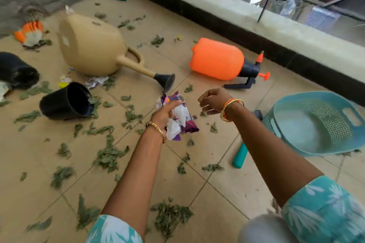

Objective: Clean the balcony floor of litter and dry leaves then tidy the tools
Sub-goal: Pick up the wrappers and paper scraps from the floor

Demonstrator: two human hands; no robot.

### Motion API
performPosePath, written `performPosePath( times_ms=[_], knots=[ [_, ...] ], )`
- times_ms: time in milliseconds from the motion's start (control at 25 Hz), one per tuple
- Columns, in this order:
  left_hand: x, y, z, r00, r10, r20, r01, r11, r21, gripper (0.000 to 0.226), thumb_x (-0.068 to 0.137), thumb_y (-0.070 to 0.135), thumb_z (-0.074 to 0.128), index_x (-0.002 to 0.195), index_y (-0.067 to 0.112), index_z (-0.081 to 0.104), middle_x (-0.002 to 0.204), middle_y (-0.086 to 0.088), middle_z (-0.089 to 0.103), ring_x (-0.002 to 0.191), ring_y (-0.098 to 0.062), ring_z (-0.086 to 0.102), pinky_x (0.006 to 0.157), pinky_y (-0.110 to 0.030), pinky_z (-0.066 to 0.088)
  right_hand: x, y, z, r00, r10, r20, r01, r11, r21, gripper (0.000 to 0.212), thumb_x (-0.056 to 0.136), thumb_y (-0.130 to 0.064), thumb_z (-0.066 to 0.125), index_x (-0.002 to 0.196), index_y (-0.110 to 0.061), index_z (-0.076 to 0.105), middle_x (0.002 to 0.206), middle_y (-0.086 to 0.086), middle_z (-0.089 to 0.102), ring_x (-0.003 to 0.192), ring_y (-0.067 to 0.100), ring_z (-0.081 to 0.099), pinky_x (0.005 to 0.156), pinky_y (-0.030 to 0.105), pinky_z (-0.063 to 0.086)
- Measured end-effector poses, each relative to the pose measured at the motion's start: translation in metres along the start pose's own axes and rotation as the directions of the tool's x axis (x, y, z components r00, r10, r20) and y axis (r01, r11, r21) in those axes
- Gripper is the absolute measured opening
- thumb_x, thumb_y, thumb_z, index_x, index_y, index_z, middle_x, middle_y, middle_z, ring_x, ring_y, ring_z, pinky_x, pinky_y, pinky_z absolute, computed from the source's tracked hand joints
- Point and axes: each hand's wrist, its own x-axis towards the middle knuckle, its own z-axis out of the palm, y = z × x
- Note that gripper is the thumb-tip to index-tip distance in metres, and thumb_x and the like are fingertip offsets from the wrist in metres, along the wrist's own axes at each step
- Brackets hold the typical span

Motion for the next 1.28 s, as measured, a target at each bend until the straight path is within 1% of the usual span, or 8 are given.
performPosePath(
  times_ms=[120, 360, 520, 640, 760, 880, 1000, 1280],
  knots=[
    [-0.009, 0.028, 0.016, 1.0, -0.024, -0.003, 0.024, 0.986, 0.166, 0.031, 0.053, 0.023, 0.083, 0.075, 0.011, 0.065, 0.078, -0.011, 0.063, 0.067, -0.025, 0.061, 0.078, -0.036, 0.052, 0.007, -0.022, -0.026, 1.0, -0.007, 0.023, 0.009, 0.995, -0.097, 0.02, 0.091, -0.005, 0.05, 0.075, -0.013, 0.06, 0.076, 0.007, 0.063, 0.06, 0.013, 0.058, 0.056, 0.022, 0.046],
    [0.009, 0.079, 0.005, 0.992, 0.06, -0.11, -0.039, 0.982, 0.182, 0.014, 0.059, 0.021, 0.083, 0.064, 0.016, 0.07, 0.083, -0.013, 0.065, 0.072, -0.028, 0.061, 0.085, -0.042, 0.05, 0.049, -0.052, -0.007, 0.998, -0.065, -0.015, 0.064, 0.996, -0.068, 0.013, 0.089, -0.006, 0.052, 0.08, -0.009, 0.061, 0.08, 0.01, 0.064, 0.059, 0.015, 0.057, 0.056, 0.024, 0.046],
    [0.047, 0.099, -0.043, 0.94, 0.109, -0.325, -0.055, 0.984, 0.172, 0.064, 0.04, 0.03, 0.086, 0.098, 0.008, 0.071, 0.095, -0.016, 0.071, 0.079, -0.029, 0.066, 0.078, -0.046, 0.056, 0.113, -0.079, 0.067, 0.941, -0.335, -0.055, 0.308, 0.909, -0.28, 0.008, 0.082, -0.018, 0.061, 0.083, -0.014, 0.068, 0.082, 0.006, 0.063, 0.077, 0.021, 0.057, 0.07, 0.031, 0.047],
    [0.072, 0.105, -0.089, 0.894, 0.129, -0.429, -0.095, 0.99, 0.1, 0.071, 0.04, 0.034, 0.087, 0.103, 0.006, 0.071, 0.1, -0.015, 0.071, 0.082, -0.03, 0.068, 0.073, -0.039, 0.057, 0.152, -0.1, 0.116, 0.842, -0.539, -0.01, 0.464, 0.733, -0.498, 0.031, 0.082, -0.022, 0.062, 0.111, -0.01, 0.062, 0.109, 0.012, 0.058, 0.104, 0.029, 0.051, 0.085, 0.033, 0.042],
    [0.082, 0.109, -0.119, 0.864, 0.128, -0.487, -0.112, 0.992, 0.062, 0.068, 0.042, 0.034, 0.086, 0.102, 0.007, 0.071, 0.098, -0.015, 0.071, 0.082, -0.031, 0.069, 0.074, -0.04, 0.058, 0.186, -0.108, 0.147, 0.886, -0.455, 0.084, 0.382, 0.618, -0.687, 0.045, 0.086, -0.032, 0.06, 0.122, -0.008, 0.05, 0.117, 0.016, 0.053, 0.108, 0.034, 0.051, 0.089, 0.042, 0.045],
    [0.083, 0.113, -0.137, 0.851, 0.135, -0.507, -0.125, 0.991, 0.054, 0.069, 0.038, 0.038, 0.085, 0.099, 0.01, 0.071, 0.094, -0.013, 0.071, 0.078, -0.028, 0.067, 0.07, -0.036, 0.056, 0.206, -0.104, 0.164, 0.928, -0.343, 0.148, 0.335, 0.588, -0.736, 0.038, 0.09, -0.035, 0.055, 0.118, -0.01, 0.049, 0.111, 0.014, 0.058, 0.099, 0.032, 0.058, 0.081, 0.04, 0.048],
    [0.093, 0.114, -0.149, 0.815, 0.142, -0.561, -0.149, 0.988, 0.034, 0.09, 0.03, 0.042, 0.086, 0.111, 0.008, 0.069, 0.106, -0.015, 0.07, 0.091, -0.03, 0.068, 0.083, -0.046, 0.057, 0.213, -0.094, 0.166, 0.892, -0.438, 0.112, 0.378, 0.585, -0.718, 0.033, 0.093, -0.034, 0.051, 0.114, -0.009, 0.05, 0.103, 0.015, 0.061, 0.091, 0.033, 0.059, 0.072, 0.038, 0.046],
    [0.099, 0.11, -0.149, 0.833, 0.135, -0.537, -0.155, 0.988, 0.007, 0.068, 0.032, 0.04, 0.085, 0.094, 0.016, 0.07, 0.094, -0.01, 0.069, 0.084, -0.027, 0.065, 0.083, -0.044, 0.055, 0.217, -0.08, 0.142, 0.851, -0.524, -0.042, 0.337, 0.604, -0.722, 0.03, 0.095, -0.031, 0.05, 0.113, -0.007, 0.049, 0.098, 0.014, 0.063, 0.086, 0.033, 0.06, 0.066, 0.036, 0.041]
  ],
)
